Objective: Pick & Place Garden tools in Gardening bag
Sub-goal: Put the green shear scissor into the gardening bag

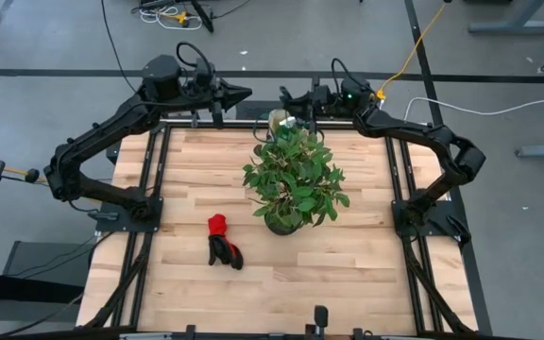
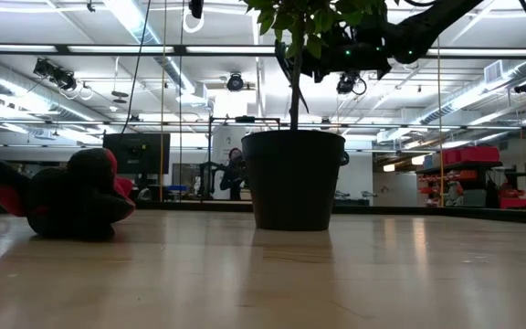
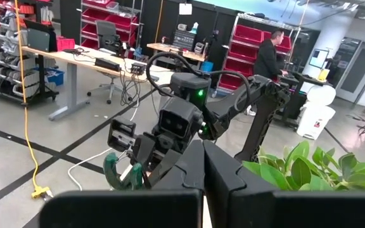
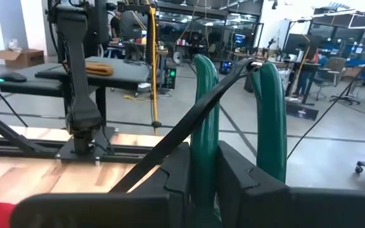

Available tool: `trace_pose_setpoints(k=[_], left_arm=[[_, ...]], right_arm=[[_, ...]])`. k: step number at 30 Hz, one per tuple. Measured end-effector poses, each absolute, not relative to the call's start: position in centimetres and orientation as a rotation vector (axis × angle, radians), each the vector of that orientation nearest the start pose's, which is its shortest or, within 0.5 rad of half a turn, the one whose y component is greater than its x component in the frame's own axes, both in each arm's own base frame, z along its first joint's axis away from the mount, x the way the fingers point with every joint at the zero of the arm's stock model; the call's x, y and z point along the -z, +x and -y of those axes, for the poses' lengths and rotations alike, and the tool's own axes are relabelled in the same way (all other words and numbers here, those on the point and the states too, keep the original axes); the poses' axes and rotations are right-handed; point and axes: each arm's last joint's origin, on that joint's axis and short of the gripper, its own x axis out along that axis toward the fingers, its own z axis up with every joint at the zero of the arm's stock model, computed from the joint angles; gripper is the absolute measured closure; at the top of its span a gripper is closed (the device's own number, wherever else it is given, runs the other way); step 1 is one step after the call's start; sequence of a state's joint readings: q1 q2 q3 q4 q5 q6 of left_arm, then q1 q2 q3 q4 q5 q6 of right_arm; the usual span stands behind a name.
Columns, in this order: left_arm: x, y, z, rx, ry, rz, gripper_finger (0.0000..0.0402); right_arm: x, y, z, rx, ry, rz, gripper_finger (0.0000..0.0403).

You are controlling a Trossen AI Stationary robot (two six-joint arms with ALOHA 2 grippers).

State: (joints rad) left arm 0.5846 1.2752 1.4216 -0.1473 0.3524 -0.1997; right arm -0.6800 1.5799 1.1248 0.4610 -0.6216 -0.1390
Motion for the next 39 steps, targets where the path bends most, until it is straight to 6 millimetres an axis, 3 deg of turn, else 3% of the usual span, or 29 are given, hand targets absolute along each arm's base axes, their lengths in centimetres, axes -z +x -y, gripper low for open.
trace_pose_setpoints(k=[8, 18, 26, 39], left_arm=[[-45.1, 23.2, -14.2, -0.23, -0.206, 0.022, 0.04], [-45.0, 23.2, -14.1, -0.224, -0.21, 0.016, 0.04], [-45.0, 23.2, -14.2, -0.225, -0.21, 0.016, 0.04], [-45.0, 23.2, -14.2, -0.233, -0.227, 0.019, 0.04]], right_arm=[[-31.0, 29.1, 21.3, 0.044, -0.132, -0.03, 0.0359], [-28.1, 28.6, 20.5, 0.024, -0.117, -0.017, 0.036], [-27.2, 29.4, 19.4, -0.013, -0.112, 0.02, 0.036], [-25.0, 30.2, 20.2, 0.024, -0.093, -0.03, 0.036]])
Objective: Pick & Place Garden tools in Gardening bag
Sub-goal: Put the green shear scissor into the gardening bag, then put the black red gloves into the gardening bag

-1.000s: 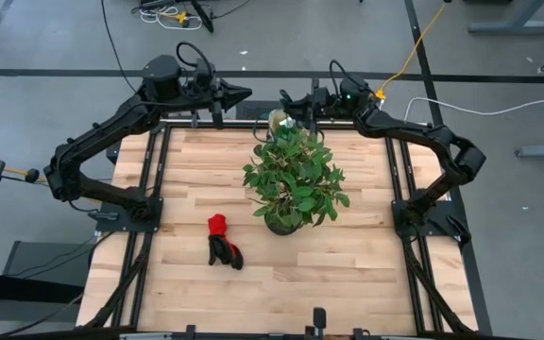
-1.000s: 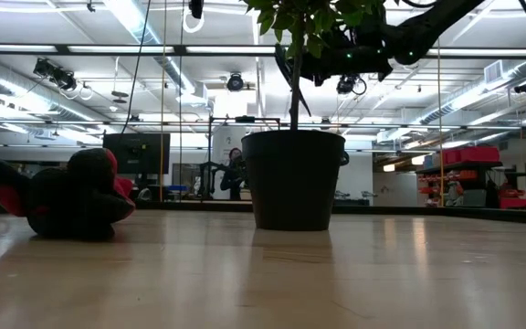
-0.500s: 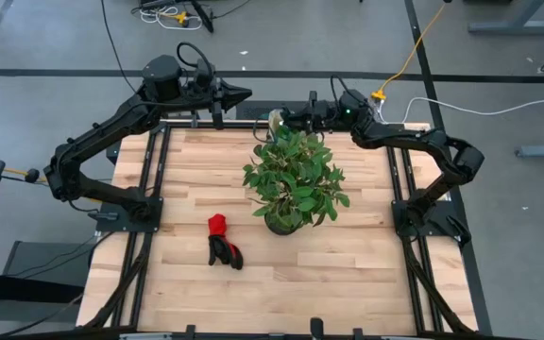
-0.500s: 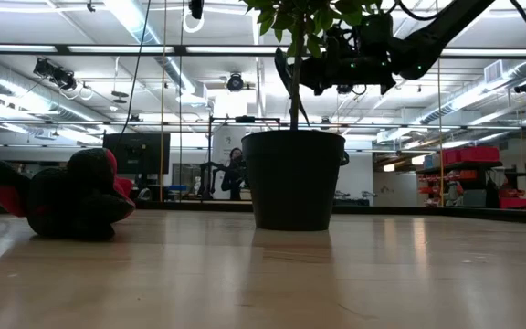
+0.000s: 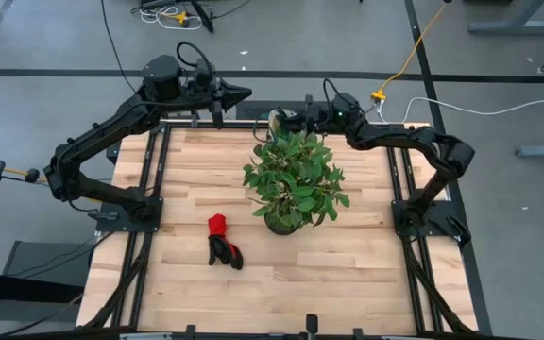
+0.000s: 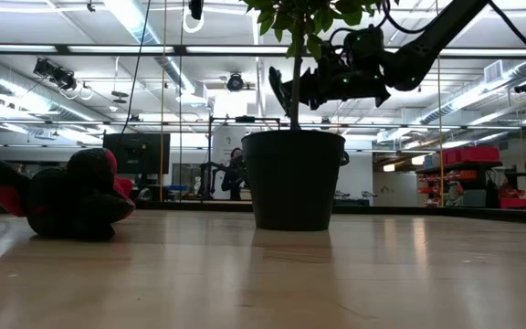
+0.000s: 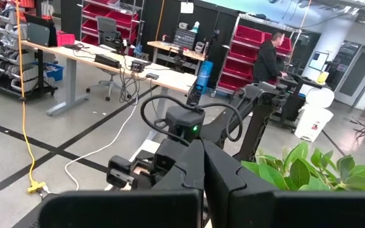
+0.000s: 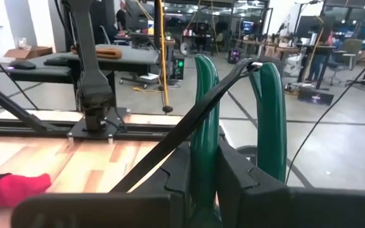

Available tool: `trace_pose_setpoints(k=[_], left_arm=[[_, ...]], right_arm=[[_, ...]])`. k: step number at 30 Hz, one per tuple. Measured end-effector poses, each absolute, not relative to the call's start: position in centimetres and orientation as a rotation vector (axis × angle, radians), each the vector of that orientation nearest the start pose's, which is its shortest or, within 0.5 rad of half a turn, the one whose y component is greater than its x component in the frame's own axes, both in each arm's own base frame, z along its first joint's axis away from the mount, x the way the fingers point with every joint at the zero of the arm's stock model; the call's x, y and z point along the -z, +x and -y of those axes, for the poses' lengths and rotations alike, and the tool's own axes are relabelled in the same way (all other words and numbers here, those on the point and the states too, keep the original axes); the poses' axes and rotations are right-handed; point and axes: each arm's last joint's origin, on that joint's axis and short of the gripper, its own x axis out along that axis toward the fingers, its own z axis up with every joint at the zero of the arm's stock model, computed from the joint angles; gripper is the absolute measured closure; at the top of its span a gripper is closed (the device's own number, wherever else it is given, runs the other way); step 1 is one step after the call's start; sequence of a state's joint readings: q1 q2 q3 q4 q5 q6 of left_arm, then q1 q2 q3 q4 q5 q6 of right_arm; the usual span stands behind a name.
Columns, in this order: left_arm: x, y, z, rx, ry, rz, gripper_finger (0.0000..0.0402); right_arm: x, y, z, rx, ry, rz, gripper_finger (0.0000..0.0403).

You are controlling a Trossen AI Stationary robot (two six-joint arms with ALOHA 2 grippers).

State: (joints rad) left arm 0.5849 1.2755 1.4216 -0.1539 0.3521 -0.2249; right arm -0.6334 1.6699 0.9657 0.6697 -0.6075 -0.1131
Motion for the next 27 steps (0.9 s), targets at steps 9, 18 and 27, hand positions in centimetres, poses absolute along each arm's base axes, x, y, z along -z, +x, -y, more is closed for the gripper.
trace_pose_setpoints(k=[9, 18, 27], left_arm=[[-45.04, 23.21, -14.17, -0.233, -0.226, 0.019, 0.04], [-45.04, 23.21, -14.16, -0.233, -0.226, 0.019, 0.0399], [-45.04, 23.21, -14.17, -0.232, -0.225, 0.019, 0.0399]], right_arm=[[-24.77, 30.37, 20.12, 0.018, -0.089, -0.037, 0.0358], [-24.63, 30.42, 20.04, 0.015, -0.074, -0.05, 0.0275], [-24.63, 30.42, 20.04, 0.016, -0.055, -0.049, 0.0196]])
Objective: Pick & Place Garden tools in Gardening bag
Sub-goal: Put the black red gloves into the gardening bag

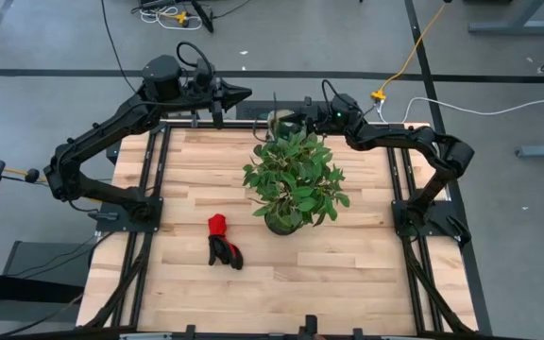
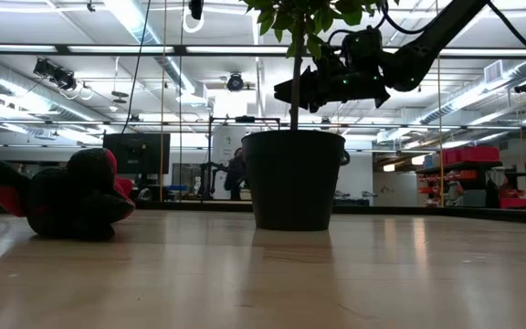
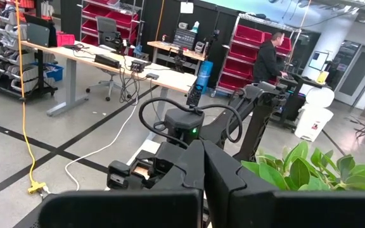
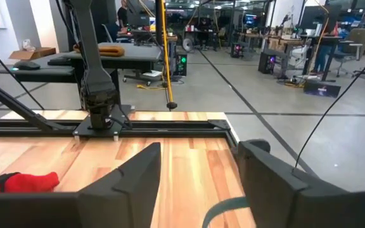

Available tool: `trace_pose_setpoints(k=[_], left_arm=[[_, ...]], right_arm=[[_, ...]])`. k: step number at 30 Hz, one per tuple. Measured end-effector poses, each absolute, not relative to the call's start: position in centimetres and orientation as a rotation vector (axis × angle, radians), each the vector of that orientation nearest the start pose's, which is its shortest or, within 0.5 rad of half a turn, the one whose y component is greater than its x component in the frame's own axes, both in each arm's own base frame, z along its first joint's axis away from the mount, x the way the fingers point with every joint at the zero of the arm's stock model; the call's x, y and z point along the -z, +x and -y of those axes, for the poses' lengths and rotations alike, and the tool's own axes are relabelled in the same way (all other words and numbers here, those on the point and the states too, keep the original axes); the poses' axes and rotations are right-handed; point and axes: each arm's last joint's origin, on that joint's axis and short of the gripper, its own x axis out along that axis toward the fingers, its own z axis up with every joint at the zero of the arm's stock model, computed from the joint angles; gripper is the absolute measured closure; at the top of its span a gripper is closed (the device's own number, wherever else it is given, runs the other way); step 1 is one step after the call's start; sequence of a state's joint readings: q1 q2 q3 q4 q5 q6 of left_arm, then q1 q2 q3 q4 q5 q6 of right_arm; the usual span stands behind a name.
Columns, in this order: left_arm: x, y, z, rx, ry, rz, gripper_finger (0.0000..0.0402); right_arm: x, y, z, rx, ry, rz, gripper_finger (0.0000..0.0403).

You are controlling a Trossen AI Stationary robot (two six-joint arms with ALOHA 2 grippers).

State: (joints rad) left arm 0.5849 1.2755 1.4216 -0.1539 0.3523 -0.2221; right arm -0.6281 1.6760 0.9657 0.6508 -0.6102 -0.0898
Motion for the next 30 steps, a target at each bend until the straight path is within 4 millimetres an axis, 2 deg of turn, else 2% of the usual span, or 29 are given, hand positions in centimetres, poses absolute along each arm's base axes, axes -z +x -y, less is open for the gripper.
trace_pose_setpoints(k=[5, 10, 14, 21, 30], left_arm=[[-45.0, 23.2, -14.2, -0.233, -0.227, 0.019, 0.0399], [-45.0, 23.2, -14.2, -0.243, -0.235, 0.021, 0.0399], [-45.1, 23.2, -14.2, -0.243, -0.22, 0.022, 0.0399], [-45.0, 23.3, -14.0, -0.239, -0.226, 0.021, 0.0399], [-44.6, 23.4, -14.0, -0.248, -0.183, -0.027, 0.0399]], right_arm=[[-24.8, 30.4, 20.0, 0.011, -0.057, -0.041, 0.0186], [-25.9, 30.0, 19.7, 0.007, -0.085, -0.014, 0.0194], [-27.8, 29.2, 19.2, 0.019, -0.134, 0.029, 0.0198], [-31.1, 27.1, 18.1, 0.178, -0.148, 0.03, 0.0189], [-33.9, 24.3, 16.2, 0.195, -0.123, 0.012, 0.0181]])
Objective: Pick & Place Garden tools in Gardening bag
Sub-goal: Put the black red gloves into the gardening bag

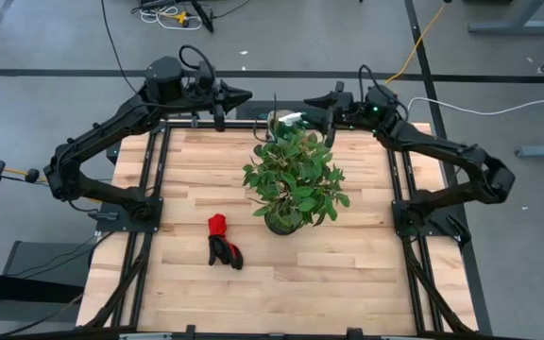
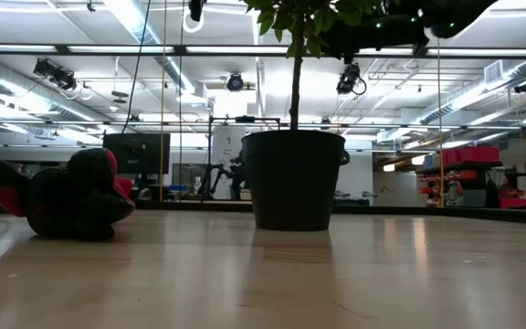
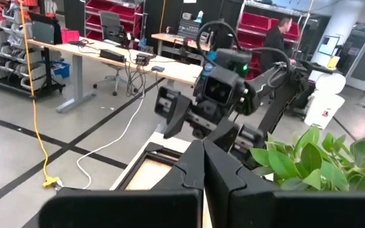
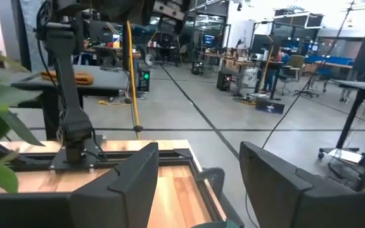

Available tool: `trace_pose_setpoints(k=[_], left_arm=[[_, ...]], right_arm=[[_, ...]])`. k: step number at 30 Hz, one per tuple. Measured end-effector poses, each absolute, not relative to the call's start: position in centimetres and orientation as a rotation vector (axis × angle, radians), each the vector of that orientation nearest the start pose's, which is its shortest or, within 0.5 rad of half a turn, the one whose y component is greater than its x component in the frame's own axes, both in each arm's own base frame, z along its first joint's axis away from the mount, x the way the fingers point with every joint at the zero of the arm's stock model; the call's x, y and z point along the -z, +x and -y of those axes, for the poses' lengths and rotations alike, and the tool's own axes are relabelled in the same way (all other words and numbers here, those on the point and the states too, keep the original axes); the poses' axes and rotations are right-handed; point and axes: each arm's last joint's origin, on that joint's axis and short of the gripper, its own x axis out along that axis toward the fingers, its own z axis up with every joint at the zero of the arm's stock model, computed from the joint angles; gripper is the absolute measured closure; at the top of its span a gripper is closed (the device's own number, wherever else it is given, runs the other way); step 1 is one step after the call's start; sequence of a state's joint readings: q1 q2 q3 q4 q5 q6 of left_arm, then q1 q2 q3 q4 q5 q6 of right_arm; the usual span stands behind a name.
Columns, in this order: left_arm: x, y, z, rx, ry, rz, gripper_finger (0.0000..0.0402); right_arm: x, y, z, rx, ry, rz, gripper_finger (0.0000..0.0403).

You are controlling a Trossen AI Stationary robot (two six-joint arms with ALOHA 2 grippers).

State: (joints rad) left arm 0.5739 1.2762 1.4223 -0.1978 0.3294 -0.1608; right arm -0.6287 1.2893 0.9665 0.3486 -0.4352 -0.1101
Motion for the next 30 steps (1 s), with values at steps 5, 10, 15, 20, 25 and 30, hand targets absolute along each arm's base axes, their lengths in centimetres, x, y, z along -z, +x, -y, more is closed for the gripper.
trace_pose_setpoints(k=[5, 10, 15, 20, 25, 30], left_arm=[[-44.6, 23.4, -13.8, -0.194, -0.161, -0.036, 0.0399], [-44.1, 23.3, -13.3, -0.087, -0.168, -0.094, 0.0399], [-43.3, 23.3, -12.3, -0.084, -0.18, -0.187, 0.0399], [-43.0, 23.8, -11.4, -0.144, -0.159, -0.226, 0.04], [-42.7, 23.9, -9.8, -0.198, -0.138, -0.274, 0.04], [-41.3, 22.7, -7.8, -0.244, -0.143, -0.288, 0.04]], right_arm=[[-35.0, 23.1, 15.6, 0.284, -0.095, 0.024, 0.0174], [-36.0, 22.1, 14.9, 0.3, -0.078, 0.037, 0.0148], [-36.5, 21.3, 14.3, 0.3, -0.073, 0.034, 0.0123], [-36.6, 21.0, 14.2, 0.319, -0.066, 0.032, 0.0115], [-36.4, 21.0, 14.2, 0.324, -0.045, 0.019, 0.0115], [-36.0, 20.8, 14.0, 0.294, -0.027, -0.035, 0.0115]])
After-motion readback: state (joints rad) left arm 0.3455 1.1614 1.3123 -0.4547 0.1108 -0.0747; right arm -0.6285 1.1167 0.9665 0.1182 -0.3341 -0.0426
